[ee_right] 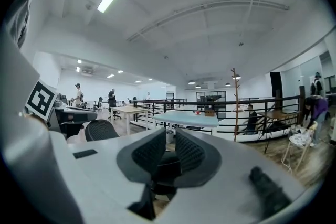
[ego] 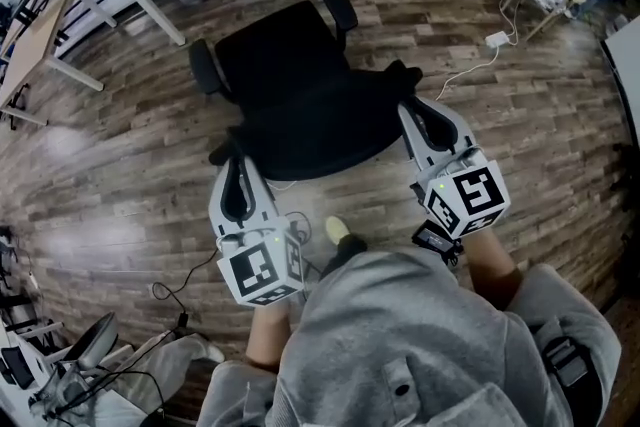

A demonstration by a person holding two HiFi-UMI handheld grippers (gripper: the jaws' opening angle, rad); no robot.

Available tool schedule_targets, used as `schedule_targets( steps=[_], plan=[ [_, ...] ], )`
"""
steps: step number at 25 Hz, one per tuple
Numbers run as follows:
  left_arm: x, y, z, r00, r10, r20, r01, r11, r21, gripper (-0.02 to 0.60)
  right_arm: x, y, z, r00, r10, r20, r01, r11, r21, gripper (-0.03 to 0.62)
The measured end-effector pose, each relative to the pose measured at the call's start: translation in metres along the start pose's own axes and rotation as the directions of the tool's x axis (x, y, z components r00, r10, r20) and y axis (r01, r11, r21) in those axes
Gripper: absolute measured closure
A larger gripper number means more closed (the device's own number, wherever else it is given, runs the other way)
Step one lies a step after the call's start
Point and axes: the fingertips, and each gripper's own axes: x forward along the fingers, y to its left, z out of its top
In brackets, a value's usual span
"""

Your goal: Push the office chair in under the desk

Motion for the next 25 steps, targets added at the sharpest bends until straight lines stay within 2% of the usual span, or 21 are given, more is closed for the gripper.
schedule_targets(
  steps=[6,14,19,25],
  plan=[
    [0.009,0.002,0.005,0.999,-0.038,0.016,0.038,0.999,-0.01,0.546,0.008,0.0,0.004,1.0,-0.028,-0.001,0.028,1.0,-0.007,0.556],
    [0.02,-0.001,0.009,0.999,-0.046,0.018,0.046,0.999,-0.021,0.547,0.019,-0.004,0.01,1.0,-0.026,0.0,0.026,0.999,-0.025,0.556],
    [0.026,-0.01,0.009,1.0,-0.026,-0.002,0.026,0.999,-0.021,0.548,0.019,-0.017,0.003,1.0,-0.02,-0.017,0.02,1.0,-0.015,0.556],
    [0.034,-0.02,0.013,0.998,0.044,-0.041,-0.044,0.999,-0.005,0.548,0.023,-0.036,0.001,0.999,0.035,-0.037,-0.034,0.999,0.022,0.556]
  ],
)
